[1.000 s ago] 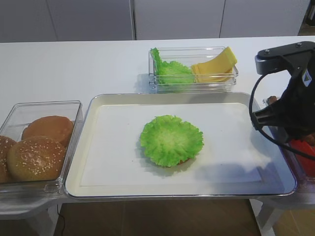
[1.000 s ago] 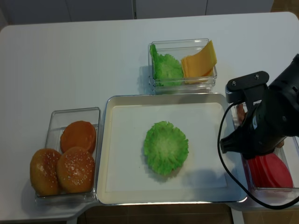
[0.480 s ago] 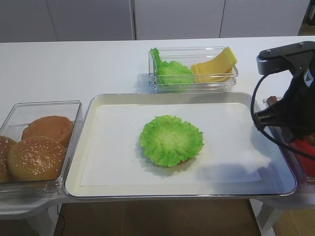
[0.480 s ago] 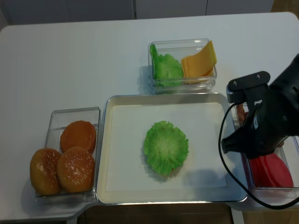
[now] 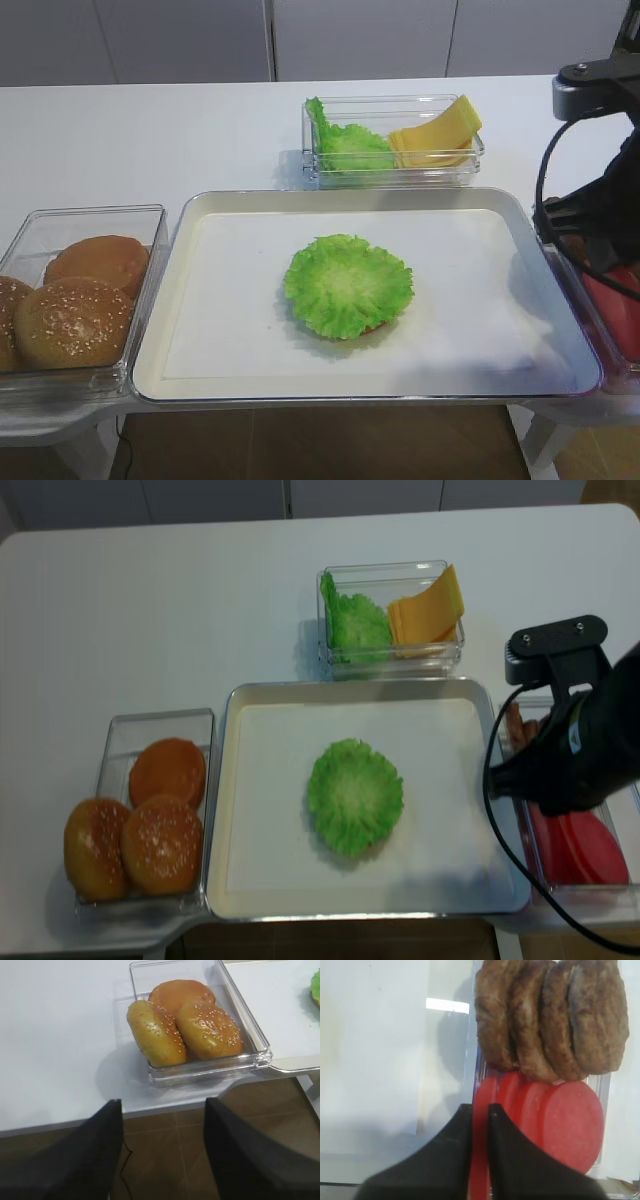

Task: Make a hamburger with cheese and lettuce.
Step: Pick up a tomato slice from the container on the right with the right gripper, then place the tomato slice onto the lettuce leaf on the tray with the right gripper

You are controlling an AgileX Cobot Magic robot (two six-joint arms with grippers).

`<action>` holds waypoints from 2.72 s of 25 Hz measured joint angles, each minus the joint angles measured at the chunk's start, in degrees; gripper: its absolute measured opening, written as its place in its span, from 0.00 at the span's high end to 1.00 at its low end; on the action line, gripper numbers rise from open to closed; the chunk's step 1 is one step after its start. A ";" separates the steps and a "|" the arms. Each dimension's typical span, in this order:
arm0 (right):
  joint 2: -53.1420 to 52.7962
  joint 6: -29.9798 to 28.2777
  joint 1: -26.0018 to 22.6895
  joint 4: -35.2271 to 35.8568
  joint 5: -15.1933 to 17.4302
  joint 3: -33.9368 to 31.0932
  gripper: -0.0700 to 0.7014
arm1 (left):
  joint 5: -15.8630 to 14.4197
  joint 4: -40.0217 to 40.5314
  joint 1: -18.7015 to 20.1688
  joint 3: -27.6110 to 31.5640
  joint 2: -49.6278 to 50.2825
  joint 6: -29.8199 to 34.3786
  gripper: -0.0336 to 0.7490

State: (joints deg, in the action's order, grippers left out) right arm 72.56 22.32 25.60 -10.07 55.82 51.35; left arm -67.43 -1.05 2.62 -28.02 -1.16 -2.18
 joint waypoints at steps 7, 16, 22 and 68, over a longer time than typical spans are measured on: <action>-3.42 0.04 0.00 0.74 0.40 0.00 0.83 | 0.00 0.00 0.00 0.00 0.00 0.00 0.46; -4.93 -0.81 0.00 3.96 2.03 5.56 0.83 | 0.00 0.00 0.00 0.00 0.00 0.00 0.46; -4.93 -1.76 0.00 5.32 2.60 9.77 0.83 | 0.00 0.00 0.00 0.00 0.00 0.00 0.46; 16.77 -5.01 15.90 -2.55 -15.81 17.00 0.84 | 0.00 0.00 0.00 0.00 0.00 0.00 0.46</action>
State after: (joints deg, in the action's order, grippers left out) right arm 89.34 17.32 41.49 -12.62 40.01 68.35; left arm -67.43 -1.05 2.62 -28.02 -1.16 -2.18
